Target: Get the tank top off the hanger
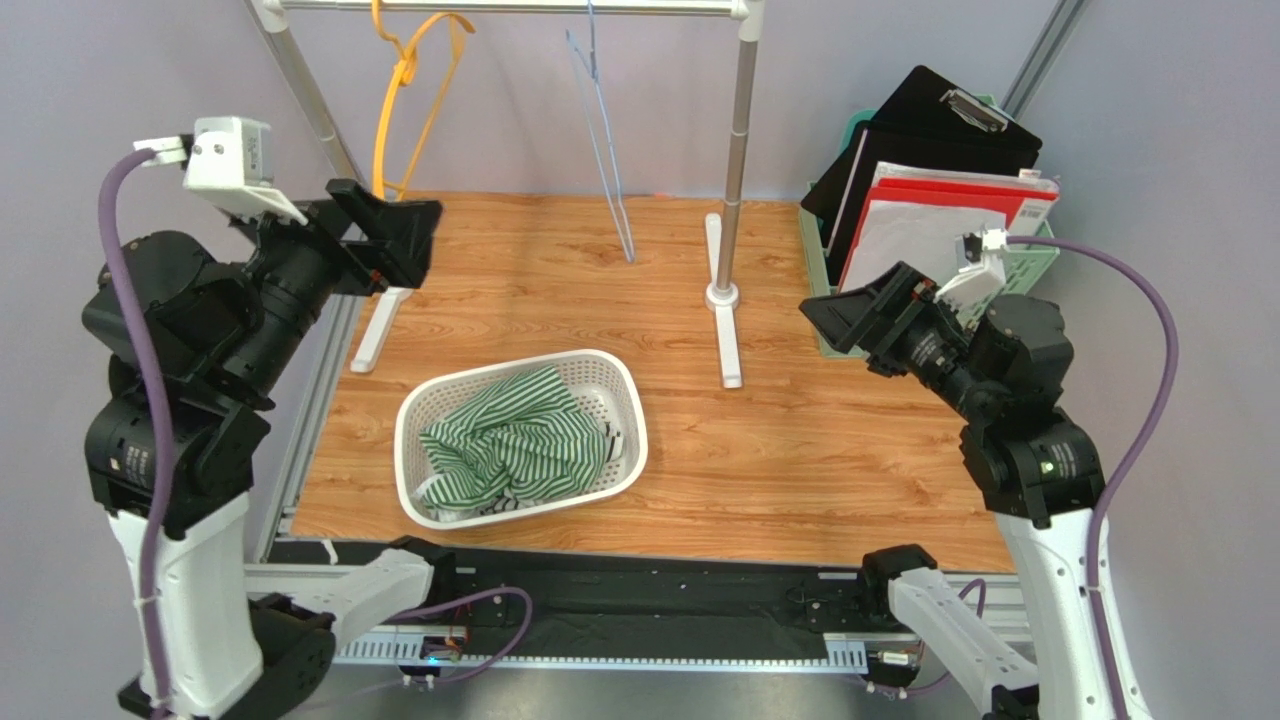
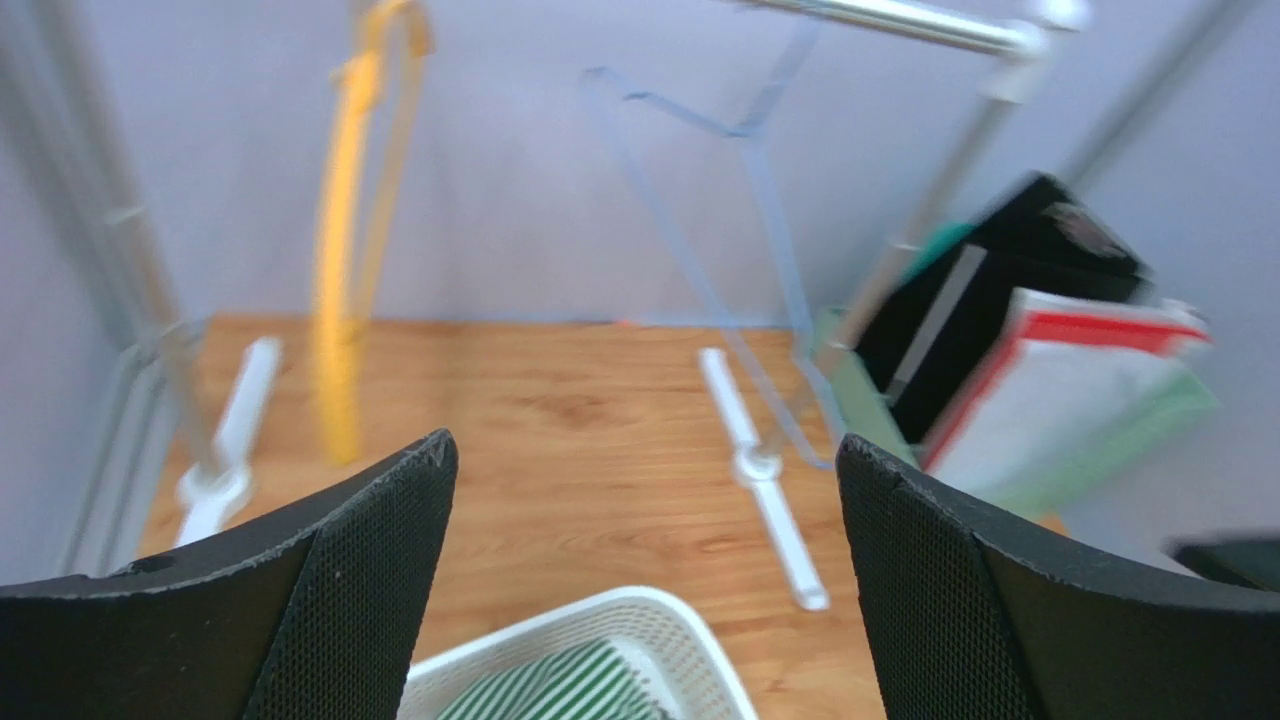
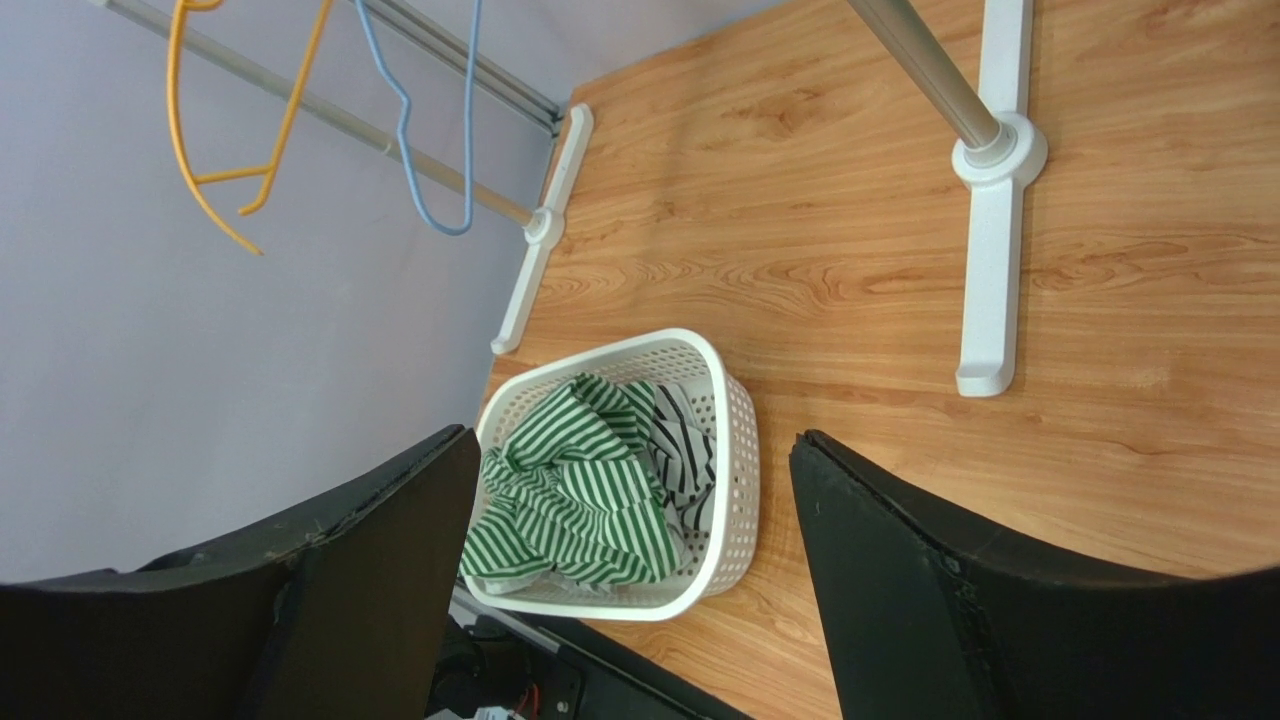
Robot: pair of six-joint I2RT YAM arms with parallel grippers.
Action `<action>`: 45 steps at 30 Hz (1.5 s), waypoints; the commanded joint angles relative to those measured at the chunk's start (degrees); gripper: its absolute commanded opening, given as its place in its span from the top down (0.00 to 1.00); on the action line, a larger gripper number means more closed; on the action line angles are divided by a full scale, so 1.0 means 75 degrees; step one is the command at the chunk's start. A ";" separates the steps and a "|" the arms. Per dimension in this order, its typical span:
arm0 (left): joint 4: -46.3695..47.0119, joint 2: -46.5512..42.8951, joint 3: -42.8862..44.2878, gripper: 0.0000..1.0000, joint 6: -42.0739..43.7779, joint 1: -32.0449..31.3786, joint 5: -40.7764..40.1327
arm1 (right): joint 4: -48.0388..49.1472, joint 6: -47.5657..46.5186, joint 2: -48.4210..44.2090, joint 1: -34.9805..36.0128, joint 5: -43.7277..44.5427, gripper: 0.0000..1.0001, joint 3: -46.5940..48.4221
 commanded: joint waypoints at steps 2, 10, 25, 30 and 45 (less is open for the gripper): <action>0.0711 0.1176 0.0547 0.01 0.1221 -0.2959 -0.0387 | 0.0078 -0.0348 0.0489 0.0293 -0.0228 0.18 -0.0074; 0.2162 0.0605 -0.1988 0.01 0.1526 -0.5426 -0.0731 | -0.0249 -0.1179 0.1765 0.2713 0.1150 0.16 -0.0600; 0.4788 -0.4538 -1.0173 0.01 -0.1540 -0.5896 -0.0003 | 0.2209 -0.1111 -0.0584 0.3915 0.1671 0.10 -0.5404; 0.4661 -0.6823 -1.1906 0.01 -0.2714 -0.5896 -0.0109 | 0.2621 -0.0631 -0.2297 0.3915 0.1998 0.05 -0.7019; 0.4975 -0.8466 -1.4007 0.01 -0.3887 -0.5896 0.0137 | 0.3101 0.1995 -0.5535 0.3891 0.2888 0.00 -0.9941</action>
